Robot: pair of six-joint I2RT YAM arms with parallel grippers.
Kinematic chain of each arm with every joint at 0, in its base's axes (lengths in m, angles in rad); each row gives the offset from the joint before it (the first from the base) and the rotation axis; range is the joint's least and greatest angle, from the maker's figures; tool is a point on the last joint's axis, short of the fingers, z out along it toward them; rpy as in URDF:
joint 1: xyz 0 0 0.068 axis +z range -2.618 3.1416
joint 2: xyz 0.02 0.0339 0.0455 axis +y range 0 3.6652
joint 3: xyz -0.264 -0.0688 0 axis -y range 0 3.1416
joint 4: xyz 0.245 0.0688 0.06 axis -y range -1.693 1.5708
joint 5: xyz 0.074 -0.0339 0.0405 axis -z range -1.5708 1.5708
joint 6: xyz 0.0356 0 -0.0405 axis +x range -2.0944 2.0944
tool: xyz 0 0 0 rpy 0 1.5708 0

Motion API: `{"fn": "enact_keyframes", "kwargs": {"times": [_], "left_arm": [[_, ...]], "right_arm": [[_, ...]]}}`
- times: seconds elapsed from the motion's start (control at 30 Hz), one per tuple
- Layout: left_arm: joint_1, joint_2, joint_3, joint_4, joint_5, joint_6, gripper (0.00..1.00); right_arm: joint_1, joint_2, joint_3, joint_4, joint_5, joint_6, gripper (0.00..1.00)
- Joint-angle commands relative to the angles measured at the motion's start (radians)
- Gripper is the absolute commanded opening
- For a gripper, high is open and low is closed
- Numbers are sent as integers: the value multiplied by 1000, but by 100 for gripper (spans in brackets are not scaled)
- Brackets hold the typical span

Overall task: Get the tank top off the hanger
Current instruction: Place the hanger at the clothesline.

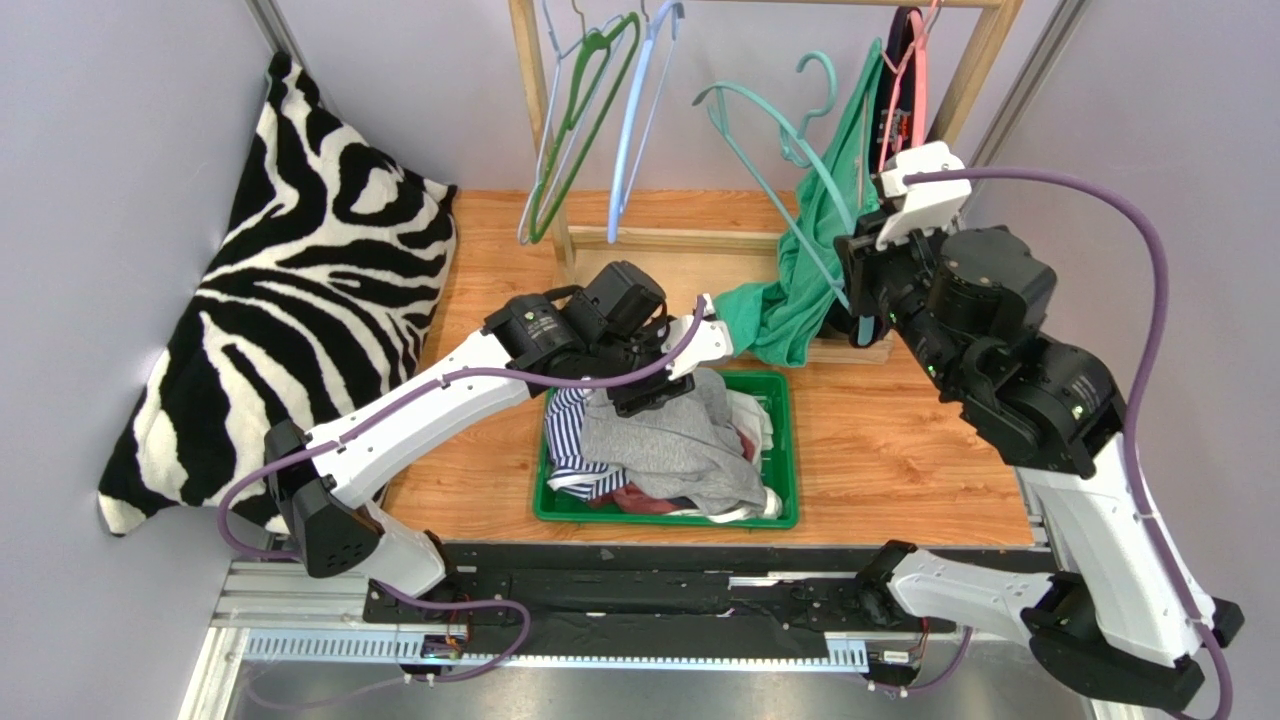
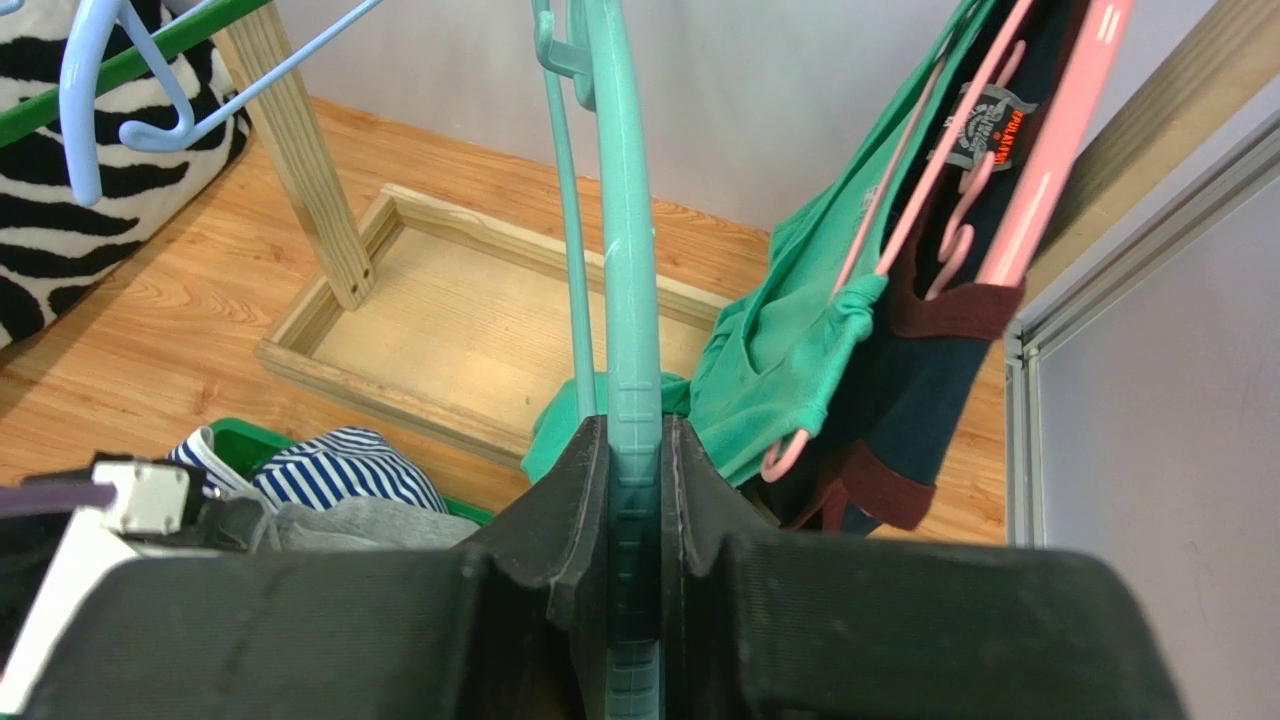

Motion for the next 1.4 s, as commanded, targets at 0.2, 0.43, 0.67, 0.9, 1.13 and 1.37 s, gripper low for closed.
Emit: {"fn": "enact_keyframes", "kwargs": {"times": [0.2,0.43,0.67,0.9,1.13,1.37], "left_arm": [[-2,-39,-242,214,-10,8,56],[-2,-25,-324,234,-5,0,83],[-2,-28,-379,244,-28,-46,96],[-2,-63,-152,66,-73,-83,97],[-2,-209,49,-42,35,-54,98],[-2,-307,144,-159,64,30,98]], "right_arm": [[-1,70,101,58,41,5,0],[-35,169,213,65,0,-9,0],[-61,286,302,56,-28,7,0],[-90,357,362,29,-22,4,0],[-107,432,448,-2,-24,2,0],[-113,459,498,-7,-43,11,0]]}}
